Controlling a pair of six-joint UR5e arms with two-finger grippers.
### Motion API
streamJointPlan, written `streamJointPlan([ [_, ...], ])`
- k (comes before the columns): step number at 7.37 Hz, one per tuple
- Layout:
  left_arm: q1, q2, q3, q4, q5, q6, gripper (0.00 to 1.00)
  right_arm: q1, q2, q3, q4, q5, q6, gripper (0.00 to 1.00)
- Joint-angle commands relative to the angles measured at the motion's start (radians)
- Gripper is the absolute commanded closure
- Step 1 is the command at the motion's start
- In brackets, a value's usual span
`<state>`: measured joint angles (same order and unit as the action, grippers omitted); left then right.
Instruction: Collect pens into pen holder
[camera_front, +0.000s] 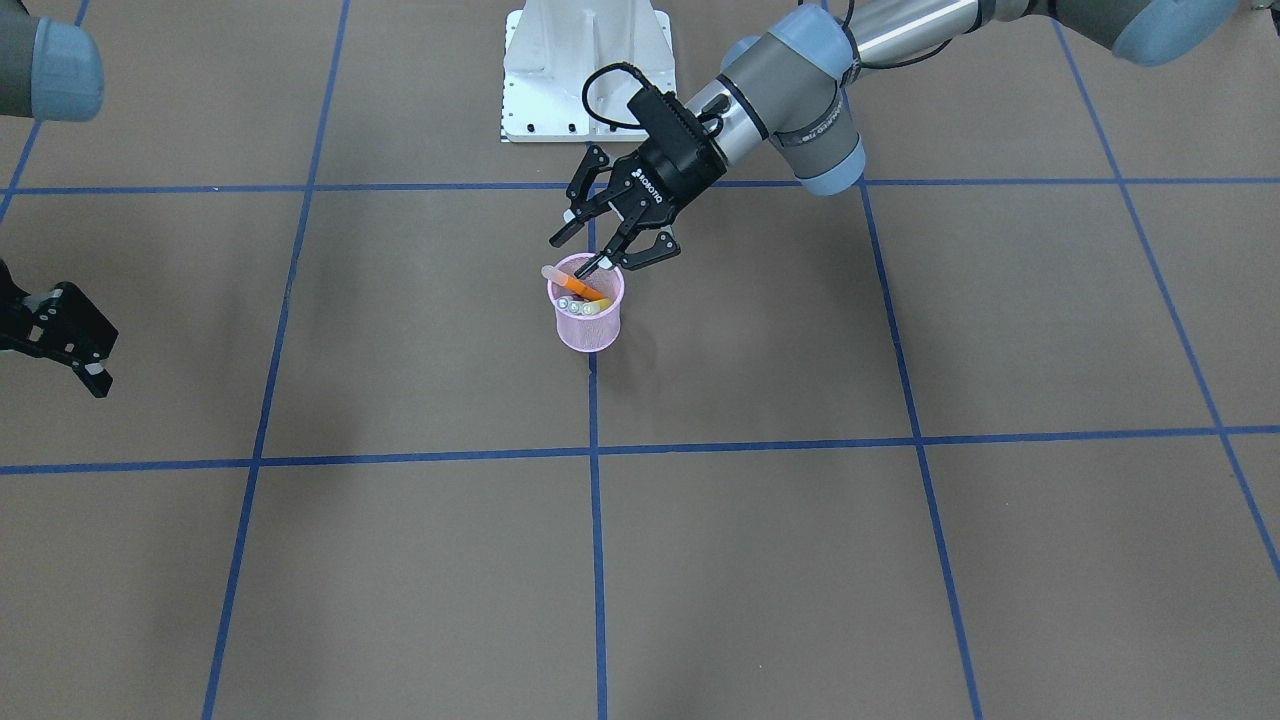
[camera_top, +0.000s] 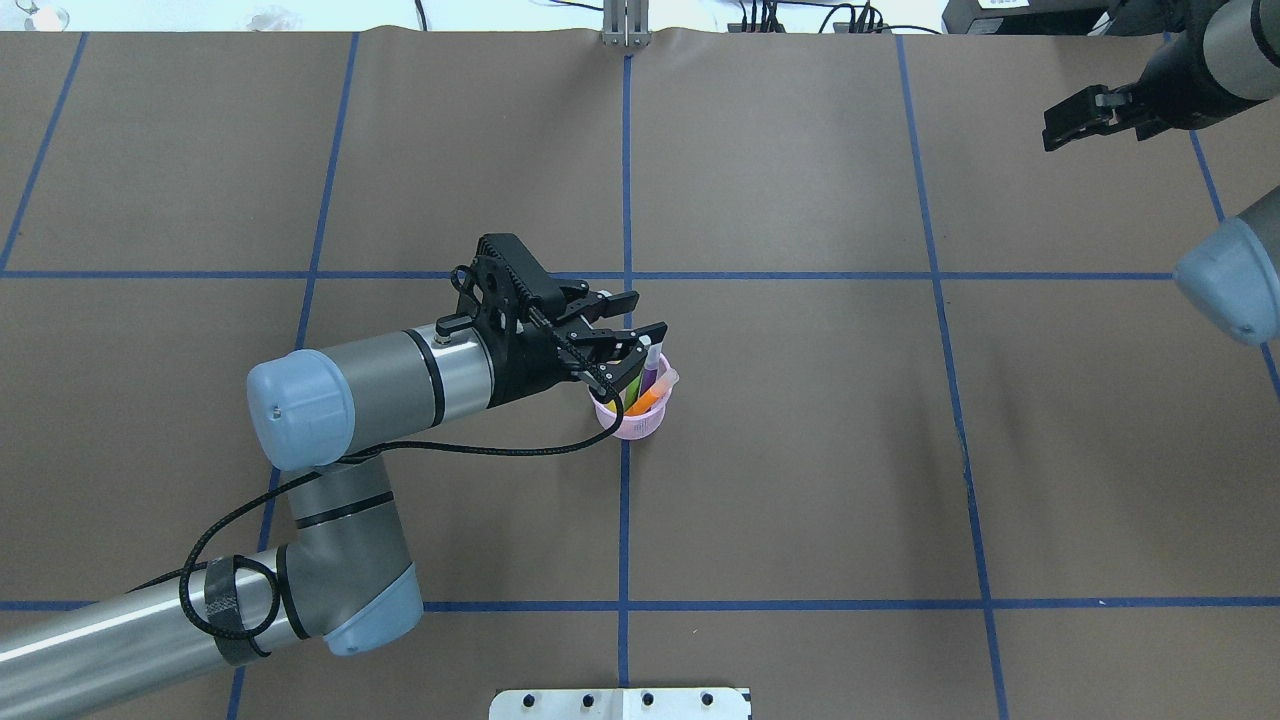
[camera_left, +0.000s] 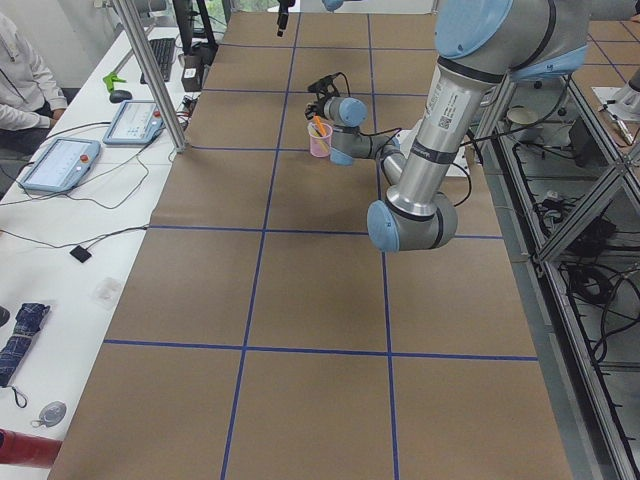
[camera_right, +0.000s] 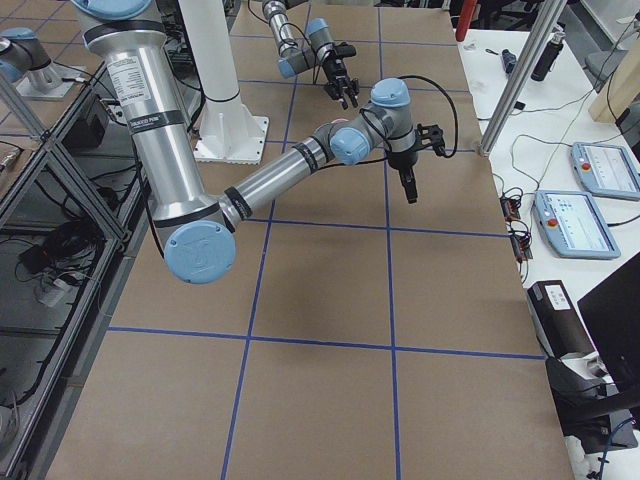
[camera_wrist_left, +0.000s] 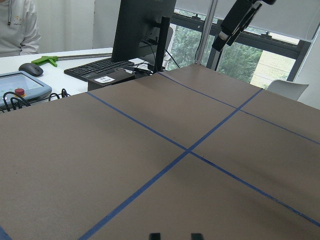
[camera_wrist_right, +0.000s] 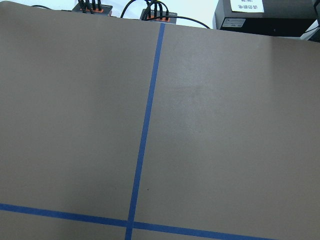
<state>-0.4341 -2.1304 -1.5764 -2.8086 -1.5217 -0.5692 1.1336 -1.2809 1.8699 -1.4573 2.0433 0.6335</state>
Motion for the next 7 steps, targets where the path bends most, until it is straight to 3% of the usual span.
streamJointPlan([
  [1,0.000,0.001,-0.005,0.001,-0.001,-0.008,0.20,0.001,0.000,-0.002,-0.002,0.000,0.000,0.01],
  [2,-0.008,0.006,-0.008,0.006,-0.002,-0.014,0.02,0.015,-0.001,-0.002,-0.003,0.014,-0.009,0.01],
  [4,-0.069,0.061,-0.010,0.056,-0.014,-0.014,0.01,0.116,-0.058,-0.014,-0.005,0.105,-0.165,0.00],
  [5,-0.124,0.097,-0.016,0.130,-0.075,-0.012,0.01,0.171,-0.096,-0.027,-0.005,0.130,-0.261,0.01],
  [7,-0.310,0.179,-0.030,0.254,-0.304,0.002,0.01,0.269,-0.173,-0.070,-0.005,0.185,-0.459,0.01],
])
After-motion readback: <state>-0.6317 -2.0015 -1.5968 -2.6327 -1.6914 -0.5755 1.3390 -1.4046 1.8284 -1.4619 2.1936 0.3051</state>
